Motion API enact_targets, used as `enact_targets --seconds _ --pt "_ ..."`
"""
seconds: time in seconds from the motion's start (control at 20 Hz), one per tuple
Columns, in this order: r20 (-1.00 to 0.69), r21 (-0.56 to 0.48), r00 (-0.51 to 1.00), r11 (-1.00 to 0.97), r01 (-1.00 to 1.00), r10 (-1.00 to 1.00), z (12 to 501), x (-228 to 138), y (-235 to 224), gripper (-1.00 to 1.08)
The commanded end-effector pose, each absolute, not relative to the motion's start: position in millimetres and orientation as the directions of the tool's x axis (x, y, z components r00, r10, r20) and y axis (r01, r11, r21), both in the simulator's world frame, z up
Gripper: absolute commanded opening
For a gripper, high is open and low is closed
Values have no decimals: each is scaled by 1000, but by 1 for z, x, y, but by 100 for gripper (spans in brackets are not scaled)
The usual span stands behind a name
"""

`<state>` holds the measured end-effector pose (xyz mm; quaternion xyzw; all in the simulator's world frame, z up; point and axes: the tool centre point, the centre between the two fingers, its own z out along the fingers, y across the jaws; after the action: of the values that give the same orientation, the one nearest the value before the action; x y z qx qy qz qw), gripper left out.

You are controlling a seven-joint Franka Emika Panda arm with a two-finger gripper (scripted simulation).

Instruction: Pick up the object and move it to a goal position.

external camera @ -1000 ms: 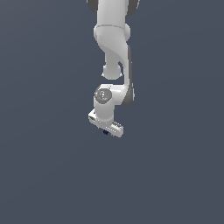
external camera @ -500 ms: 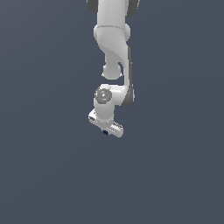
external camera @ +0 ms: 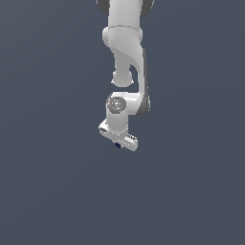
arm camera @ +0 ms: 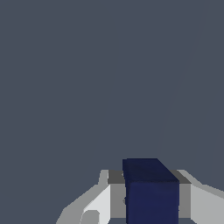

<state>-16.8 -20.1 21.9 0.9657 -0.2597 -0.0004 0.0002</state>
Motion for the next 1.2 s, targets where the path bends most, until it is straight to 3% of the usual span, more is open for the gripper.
enact_targets --seconds 0.0,1.15 --pt "0 0 866 -866 -501 -501 29 -10 -8 -100" --pt "1 1 866 -866 -501 -501 131 84 153 -100"
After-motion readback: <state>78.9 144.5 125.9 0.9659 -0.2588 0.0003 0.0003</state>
